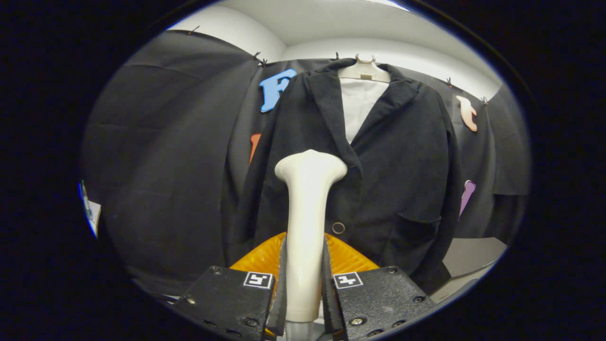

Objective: Iron the clothes twice with a garment steamer, once on the left side and once on the right side.

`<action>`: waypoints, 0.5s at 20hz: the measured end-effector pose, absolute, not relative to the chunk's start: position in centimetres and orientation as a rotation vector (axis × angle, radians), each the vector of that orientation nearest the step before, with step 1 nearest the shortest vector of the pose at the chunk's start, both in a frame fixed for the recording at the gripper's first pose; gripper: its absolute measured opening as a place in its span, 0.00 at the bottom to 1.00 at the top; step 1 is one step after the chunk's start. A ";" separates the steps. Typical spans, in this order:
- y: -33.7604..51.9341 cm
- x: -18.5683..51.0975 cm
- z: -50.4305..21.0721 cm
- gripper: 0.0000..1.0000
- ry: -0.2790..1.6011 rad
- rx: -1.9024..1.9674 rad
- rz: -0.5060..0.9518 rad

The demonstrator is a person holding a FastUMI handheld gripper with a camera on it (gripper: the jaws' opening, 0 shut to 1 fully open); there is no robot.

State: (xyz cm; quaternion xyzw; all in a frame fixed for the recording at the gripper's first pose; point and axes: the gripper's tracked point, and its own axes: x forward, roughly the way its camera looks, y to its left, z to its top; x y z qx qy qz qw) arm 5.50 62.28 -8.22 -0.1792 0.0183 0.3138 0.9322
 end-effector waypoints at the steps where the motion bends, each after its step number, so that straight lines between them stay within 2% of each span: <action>1: 62.0 5.6 -9.0 0.34 0.060 -0.373 0.638; 10: 59.7 5.0 -14.2 0.34 0.164 -0.453 0.633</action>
